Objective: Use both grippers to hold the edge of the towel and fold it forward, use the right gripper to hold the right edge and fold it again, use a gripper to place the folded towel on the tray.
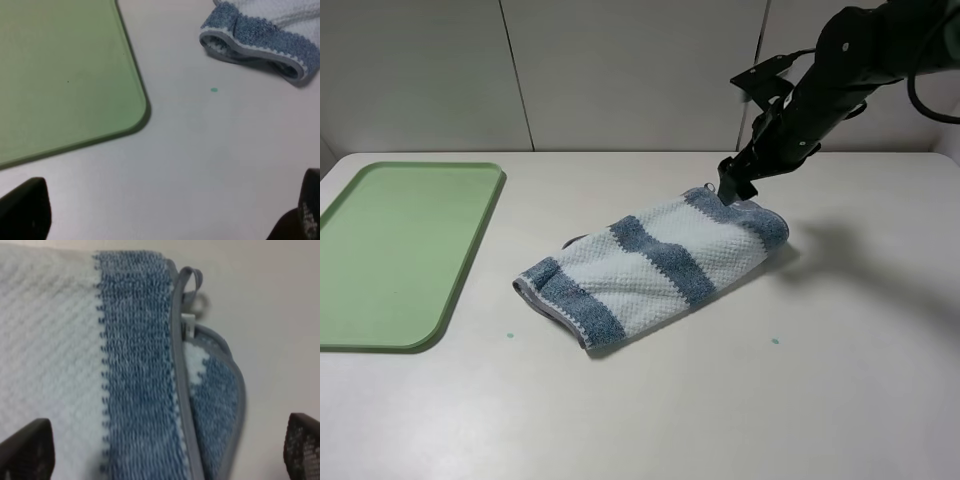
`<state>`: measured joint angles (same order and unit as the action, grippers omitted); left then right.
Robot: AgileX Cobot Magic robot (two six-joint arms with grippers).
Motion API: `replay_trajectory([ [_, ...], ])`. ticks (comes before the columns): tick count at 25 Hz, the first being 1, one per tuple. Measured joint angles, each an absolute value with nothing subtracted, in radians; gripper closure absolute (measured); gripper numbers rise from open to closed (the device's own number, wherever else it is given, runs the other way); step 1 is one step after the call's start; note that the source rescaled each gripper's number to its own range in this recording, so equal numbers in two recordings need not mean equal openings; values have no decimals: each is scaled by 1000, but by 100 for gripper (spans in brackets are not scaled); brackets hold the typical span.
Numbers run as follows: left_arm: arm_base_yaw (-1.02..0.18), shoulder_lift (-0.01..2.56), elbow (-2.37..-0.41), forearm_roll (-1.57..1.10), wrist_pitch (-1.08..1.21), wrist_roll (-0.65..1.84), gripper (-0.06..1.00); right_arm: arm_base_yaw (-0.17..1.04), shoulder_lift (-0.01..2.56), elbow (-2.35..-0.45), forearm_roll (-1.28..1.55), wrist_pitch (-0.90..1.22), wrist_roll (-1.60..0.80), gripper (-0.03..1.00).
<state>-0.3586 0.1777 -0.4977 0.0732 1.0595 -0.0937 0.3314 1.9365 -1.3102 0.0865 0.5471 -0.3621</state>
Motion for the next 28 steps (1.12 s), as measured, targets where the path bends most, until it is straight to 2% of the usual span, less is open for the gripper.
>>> replay_trajectory([
  [7,-359,178,-498,73,1060,-93,-5,331,2053,-1391,100,576,-362,-3],
  [28,-359,178,-498,73,1060,-93,-5,250,2196,-1403,139,588,-354,-3],
])
